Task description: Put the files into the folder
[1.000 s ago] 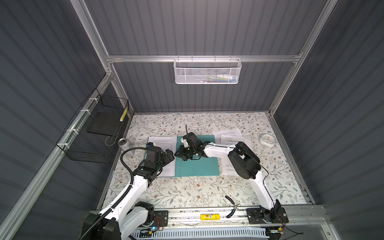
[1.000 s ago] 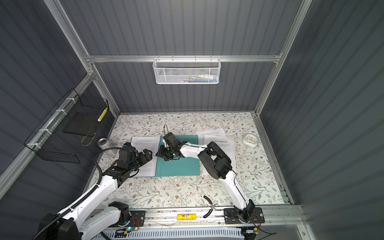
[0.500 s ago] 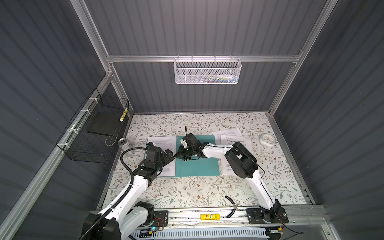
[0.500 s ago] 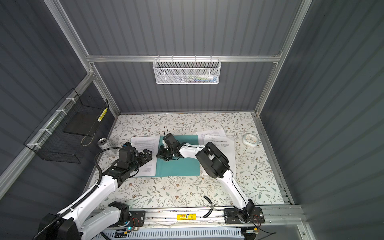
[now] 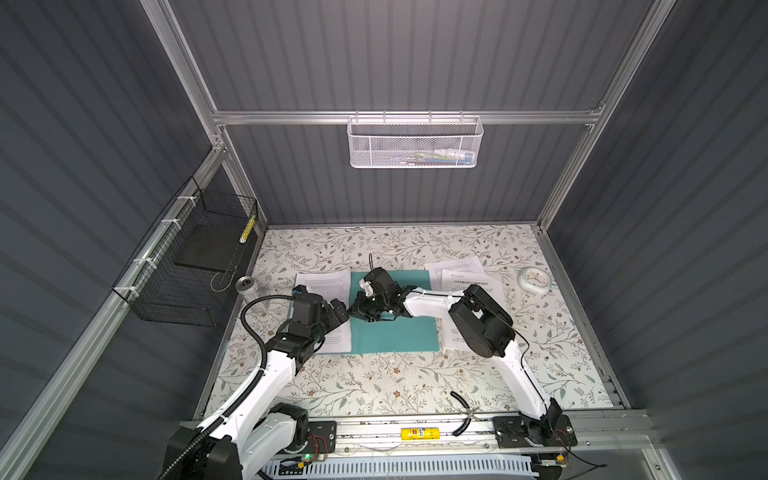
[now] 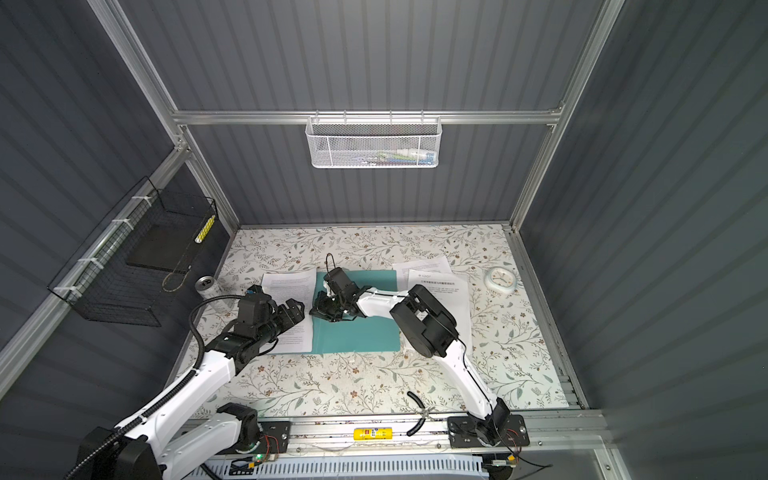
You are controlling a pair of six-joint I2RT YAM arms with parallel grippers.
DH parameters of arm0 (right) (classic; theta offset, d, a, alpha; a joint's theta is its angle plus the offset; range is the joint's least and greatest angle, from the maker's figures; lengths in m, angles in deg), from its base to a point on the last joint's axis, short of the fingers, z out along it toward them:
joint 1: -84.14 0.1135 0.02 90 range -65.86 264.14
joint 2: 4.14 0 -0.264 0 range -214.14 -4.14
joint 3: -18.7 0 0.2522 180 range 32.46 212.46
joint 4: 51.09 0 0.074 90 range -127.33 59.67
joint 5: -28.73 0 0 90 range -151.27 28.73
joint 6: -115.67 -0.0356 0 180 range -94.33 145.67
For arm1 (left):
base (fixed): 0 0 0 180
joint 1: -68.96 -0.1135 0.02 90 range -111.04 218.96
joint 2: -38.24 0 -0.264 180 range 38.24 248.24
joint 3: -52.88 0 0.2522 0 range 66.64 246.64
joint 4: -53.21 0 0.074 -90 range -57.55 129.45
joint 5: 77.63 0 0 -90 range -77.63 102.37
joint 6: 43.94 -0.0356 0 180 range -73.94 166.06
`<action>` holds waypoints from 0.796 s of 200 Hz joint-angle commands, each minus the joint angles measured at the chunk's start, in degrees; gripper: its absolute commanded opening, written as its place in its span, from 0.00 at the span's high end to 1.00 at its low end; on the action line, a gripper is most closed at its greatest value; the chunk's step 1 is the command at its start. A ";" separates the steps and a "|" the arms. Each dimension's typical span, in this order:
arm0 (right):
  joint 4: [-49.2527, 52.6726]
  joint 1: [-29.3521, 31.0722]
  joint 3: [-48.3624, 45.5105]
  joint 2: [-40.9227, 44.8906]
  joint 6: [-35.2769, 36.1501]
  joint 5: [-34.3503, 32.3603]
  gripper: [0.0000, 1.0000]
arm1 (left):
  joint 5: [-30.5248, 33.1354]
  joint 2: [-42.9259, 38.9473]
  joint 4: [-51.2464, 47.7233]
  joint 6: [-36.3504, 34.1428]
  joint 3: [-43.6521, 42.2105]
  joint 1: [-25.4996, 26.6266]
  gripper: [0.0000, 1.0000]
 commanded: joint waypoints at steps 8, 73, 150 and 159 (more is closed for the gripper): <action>-0.82 0.47 0.75 -1.74 -1.31 0.19 1.00 | 0.57 -0.69 -0.57 -0.32 -0.66 -0.43 0.06; -1.60 -0.06 -0.61 -0.02 -1.51 -1.67 1.00 | 1.33 -2.79 -1.76 0.00 -1.28 -0.43 0.06; -2.63 0.16 -1.28 -0.33 -2.75 -1.08 1.00 | 1.12 -1.96 -1.38 0.01 -1.12 -0.43 0.06; -2.54 0.21 -1.25 -0.42 -2.67 -0.96 1.00 | 1.05 -1.87 -1.24 0.01 -1.19 -0.43 0.06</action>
